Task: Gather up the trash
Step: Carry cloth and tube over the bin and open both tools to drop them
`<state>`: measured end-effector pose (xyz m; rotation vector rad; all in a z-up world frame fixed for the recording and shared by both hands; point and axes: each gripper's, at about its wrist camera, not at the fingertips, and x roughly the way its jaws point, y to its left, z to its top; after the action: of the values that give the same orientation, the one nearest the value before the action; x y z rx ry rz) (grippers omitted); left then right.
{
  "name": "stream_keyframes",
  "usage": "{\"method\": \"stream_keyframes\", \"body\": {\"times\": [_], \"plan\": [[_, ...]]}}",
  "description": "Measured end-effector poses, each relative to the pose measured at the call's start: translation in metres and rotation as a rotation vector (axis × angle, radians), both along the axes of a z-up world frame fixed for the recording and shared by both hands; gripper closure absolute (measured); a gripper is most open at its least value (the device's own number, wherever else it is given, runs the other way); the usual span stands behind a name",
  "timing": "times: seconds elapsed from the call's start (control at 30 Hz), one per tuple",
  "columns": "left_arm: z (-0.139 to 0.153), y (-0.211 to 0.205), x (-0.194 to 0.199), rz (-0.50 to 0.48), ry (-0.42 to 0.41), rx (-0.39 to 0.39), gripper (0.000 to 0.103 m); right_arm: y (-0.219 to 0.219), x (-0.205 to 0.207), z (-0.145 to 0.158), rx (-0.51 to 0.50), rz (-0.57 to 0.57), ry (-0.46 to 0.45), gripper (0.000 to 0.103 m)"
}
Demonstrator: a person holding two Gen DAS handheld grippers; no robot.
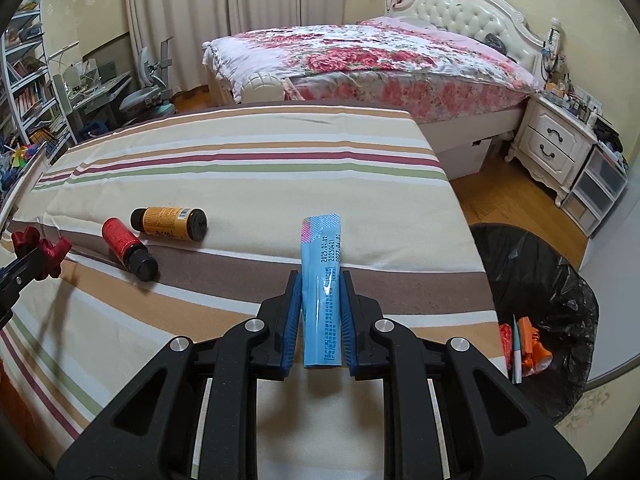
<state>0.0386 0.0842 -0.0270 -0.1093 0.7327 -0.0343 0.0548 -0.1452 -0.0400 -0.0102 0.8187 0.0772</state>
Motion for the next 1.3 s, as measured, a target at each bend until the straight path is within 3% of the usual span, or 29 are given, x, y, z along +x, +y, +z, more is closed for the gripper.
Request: {"method": "stream_keyframes", "body": {"times": [0.67,1.0,1.3], "plan": [[0.027,-0.133,0.014,-0.317,-0.098,-0.008,0.074,-0.121,-0.024,0.028,-0.038,-0.263,-0.098,0.084],[0.032,-0.203,0.025,-0.461,-0.132,0.004,0.074,-0.161,-0.025,0.024,-0.054,-0.348,-0.105,0.084],[0.023,-0.25,0.038,-0.536,-0.112,0.032,0.074,-0.183,-0.021,0.014,-0.039,-0.392,-0.098,0.084]]}}
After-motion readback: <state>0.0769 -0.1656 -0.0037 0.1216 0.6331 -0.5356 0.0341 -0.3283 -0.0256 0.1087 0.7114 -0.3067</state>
